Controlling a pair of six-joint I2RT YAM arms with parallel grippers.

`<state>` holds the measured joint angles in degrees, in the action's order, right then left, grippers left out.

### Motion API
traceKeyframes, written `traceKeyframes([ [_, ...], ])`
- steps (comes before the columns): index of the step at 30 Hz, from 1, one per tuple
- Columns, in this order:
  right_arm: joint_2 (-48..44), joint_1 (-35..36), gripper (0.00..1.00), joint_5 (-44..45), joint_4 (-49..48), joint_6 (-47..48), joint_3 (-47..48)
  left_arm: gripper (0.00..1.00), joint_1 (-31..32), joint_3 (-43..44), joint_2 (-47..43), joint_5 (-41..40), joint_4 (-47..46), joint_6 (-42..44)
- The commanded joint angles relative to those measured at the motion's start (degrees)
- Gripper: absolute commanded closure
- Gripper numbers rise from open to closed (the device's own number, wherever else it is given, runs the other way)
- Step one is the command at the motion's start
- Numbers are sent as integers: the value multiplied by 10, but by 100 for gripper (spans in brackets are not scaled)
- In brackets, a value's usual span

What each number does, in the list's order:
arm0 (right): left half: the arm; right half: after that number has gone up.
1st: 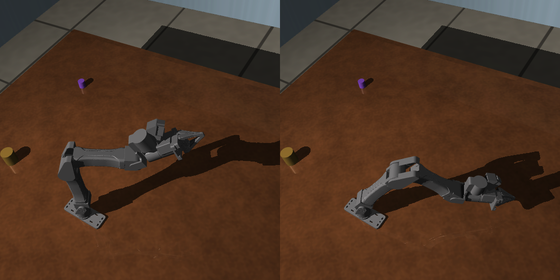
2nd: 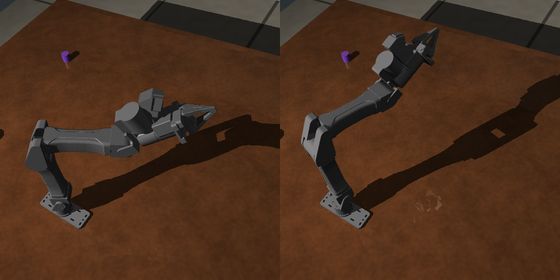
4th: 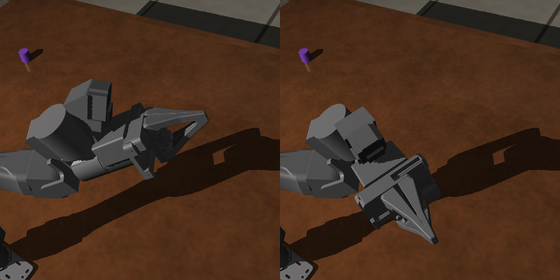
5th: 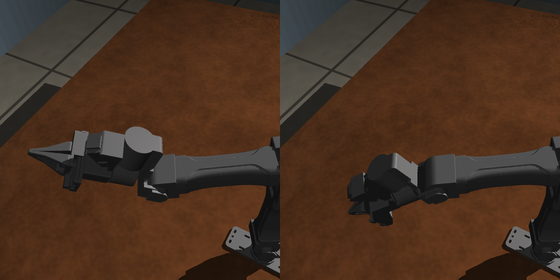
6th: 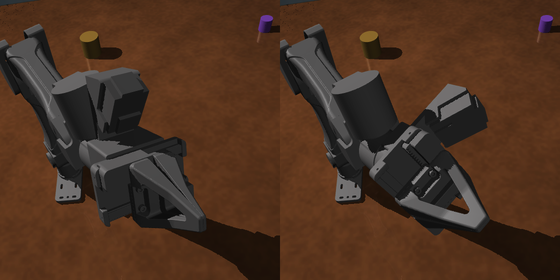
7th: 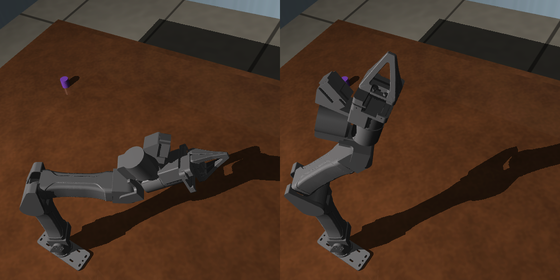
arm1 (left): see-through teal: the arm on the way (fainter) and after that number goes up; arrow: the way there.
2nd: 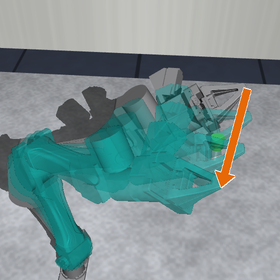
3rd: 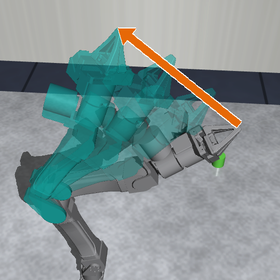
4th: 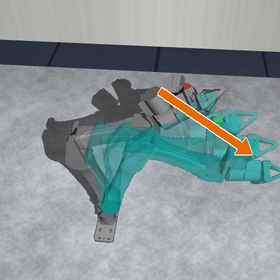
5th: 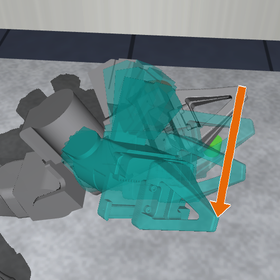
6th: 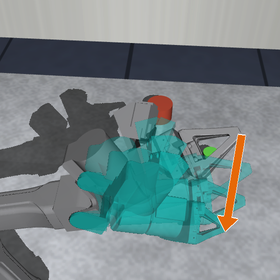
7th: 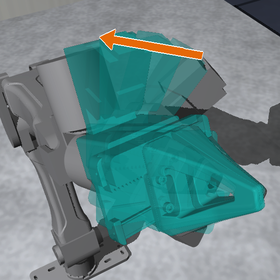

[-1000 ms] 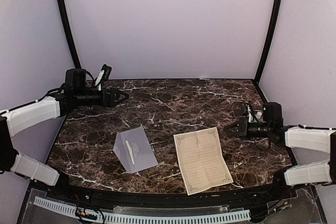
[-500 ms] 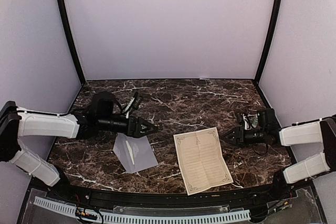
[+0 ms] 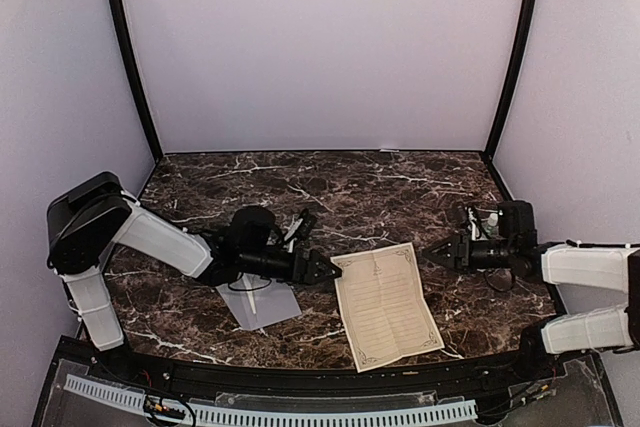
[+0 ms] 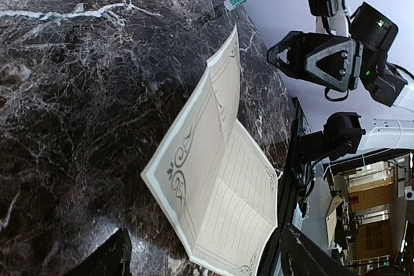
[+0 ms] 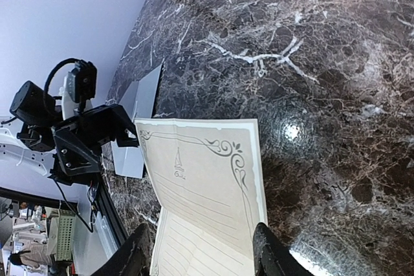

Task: Place the letter into the envelope and seal it
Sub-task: Pick up the letter from the center of the board, then fold the letter.

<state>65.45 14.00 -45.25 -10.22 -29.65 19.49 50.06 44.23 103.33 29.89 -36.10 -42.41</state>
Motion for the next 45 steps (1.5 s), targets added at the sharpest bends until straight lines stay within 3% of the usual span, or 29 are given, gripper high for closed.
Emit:
traceKeyframes([
  [1,-31,6,49,-5,6,-11,19,24,14,37,42,-14,-43,-21],
  [5,-54,7,49,-2,28,-7,33,29,20,68,77,-16,-33,-19],
  [7,-65,7,49,-1,39,-4,38,37,21,73,81,-17,-36,-18],
  [11,-77,6,48,6,48,-1,41,64,24,77,82,-5,-61,-21],
  [12,-79,7,48,6,47,-1,41,75,26,80,82,-3,-59,-19],
  [16,-80,7,48,4,41,-5,45,97,26,90,73,7,-45,-2],
  [21,-101,6,46,-6,72,17,84,100,26,101,-3,16,31,66],
  [27,-130,13,25,-89,56,30,114,100,12,166,-121,37,223,205],
  [34,-116,82,15,-82,42,55,175,100,-28,272,-183,176,410,321],
  [39,-99,103,13,-81,-14,44,205,100,-50,292,-207,241,454,370],
  [45,-67,127,13,-65,-5,81,254,100,-53,296,-233,252,460,389],
])
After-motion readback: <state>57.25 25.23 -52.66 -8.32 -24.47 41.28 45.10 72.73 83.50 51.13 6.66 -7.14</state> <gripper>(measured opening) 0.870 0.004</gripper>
